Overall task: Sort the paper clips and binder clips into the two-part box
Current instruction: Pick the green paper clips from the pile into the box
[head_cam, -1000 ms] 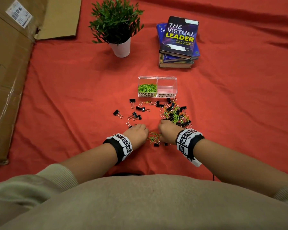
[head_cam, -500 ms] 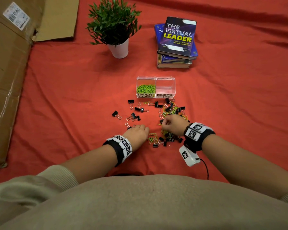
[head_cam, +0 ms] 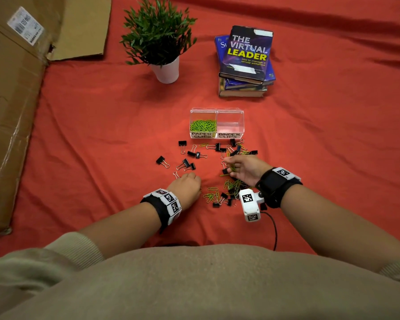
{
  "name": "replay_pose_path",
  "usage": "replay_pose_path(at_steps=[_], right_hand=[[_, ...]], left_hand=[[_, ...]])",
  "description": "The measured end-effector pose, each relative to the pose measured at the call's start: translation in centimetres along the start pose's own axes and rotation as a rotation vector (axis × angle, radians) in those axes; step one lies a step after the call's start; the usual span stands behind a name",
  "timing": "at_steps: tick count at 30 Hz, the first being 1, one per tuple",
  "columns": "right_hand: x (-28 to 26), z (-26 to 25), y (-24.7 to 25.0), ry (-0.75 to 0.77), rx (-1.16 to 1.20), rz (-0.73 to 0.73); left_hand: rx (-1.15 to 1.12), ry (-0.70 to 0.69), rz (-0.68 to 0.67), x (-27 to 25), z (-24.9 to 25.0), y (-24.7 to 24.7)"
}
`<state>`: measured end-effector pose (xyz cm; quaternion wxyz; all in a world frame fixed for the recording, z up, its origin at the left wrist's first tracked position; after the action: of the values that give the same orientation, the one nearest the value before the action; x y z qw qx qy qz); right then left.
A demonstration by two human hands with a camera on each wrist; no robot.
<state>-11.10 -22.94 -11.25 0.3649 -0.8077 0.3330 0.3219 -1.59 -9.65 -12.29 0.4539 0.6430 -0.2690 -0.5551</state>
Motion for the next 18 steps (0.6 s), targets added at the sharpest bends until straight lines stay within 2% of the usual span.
replay_pose_path(at_steps=[2,3,7,10,15,18], right_hand=[[0.4,0.1,0.1,0.023,-0.051,0.026],[0.6,0.0,0.2,0.055,-0.159,0.047],[0.7,-1.0,-0.7,0.305,-1.100,0.118],[1.0,-0.1,-2.1,0.413,-1.490,0.029],[1.5,1.0,-2.2,0.455,-1.591,-0.030],[0.9,0.1,-1.9,0.463,-1.428,0.033]], left_hand=[[0.021,-0.008,-0.012,0.1,-0.1,-0.1],[0.027,-0.011,-0.015,0.2,0.0,-0.1],[0.060,-0.012,-0.051,0.4,0.1,-0.4],[0.061,-0.032,-0.049,0.4,0.2,0.1],[-0.351,0.034,0.009,0.8,-1.2,1.8],[-0.554,0.063,0.014,1.1,-1.7,2.0]])
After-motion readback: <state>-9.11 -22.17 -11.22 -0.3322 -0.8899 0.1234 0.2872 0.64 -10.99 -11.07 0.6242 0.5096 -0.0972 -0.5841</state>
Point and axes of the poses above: each hand's wrist, its own x-axis towards the middle knuckle, its own y-axis out of the back of the hand, z = x × y, the point moved 7 cm from there along x, towards the middle knuckle, and after that the axes turned 9 degrees about x, right-handed, at the moved point
